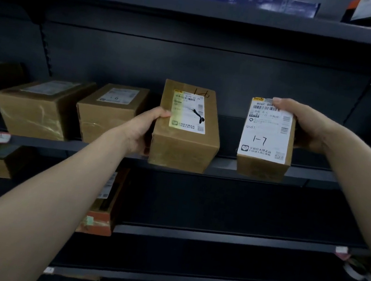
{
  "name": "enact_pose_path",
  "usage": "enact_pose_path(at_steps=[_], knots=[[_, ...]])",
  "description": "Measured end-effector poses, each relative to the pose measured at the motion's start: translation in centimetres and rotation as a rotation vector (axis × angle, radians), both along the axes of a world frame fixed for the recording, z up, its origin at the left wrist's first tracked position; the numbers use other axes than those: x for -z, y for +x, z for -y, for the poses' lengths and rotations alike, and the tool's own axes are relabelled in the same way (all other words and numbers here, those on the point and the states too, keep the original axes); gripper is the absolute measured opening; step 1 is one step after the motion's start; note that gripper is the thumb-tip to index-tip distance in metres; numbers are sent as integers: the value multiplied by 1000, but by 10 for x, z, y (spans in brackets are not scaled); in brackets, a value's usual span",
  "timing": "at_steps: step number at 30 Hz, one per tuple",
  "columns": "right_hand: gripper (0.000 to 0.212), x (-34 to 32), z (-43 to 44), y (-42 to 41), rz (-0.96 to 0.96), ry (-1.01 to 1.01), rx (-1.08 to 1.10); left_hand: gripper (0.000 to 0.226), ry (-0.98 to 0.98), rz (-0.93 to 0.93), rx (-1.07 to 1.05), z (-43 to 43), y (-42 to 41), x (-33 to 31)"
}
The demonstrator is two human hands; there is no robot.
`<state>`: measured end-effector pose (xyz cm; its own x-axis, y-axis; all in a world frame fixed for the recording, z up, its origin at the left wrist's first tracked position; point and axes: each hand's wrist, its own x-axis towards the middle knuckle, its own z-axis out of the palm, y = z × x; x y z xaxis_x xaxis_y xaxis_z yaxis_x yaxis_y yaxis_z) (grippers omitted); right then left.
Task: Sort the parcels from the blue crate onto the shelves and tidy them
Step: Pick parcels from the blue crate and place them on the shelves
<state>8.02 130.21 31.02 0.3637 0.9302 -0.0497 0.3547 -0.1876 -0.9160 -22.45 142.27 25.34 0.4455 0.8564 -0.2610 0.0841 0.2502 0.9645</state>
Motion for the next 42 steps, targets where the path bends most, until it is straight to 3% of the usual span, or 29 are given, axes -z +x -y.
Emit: enact_pose_path(at_steps=[12, 16, 22, 28, 32, 42], knots=[[51, 4, -33, 6, -17, -14, 40, 42, -138, -68, -66, -57, 31, -9], [65, 3, -41, 11, -7, -26, 34, 48, -163, -40, -77, -71, 39, -10], [54, 4, -49, 20, 3, -47, 11, 51, -194, -24, -62, -85, 55, -9], [53, 6, -49, 17, -2, -58, -13, 36, -192, 37, -89, -87, 58, -8], [48, 6, -45, 10, -2, -49, -51, 21, -108, 93, -117, -80, 59, -9], [40, 4, -25, -22, 9, -40, -227, 48, 505, -162, -323, -26, 41, -16]])
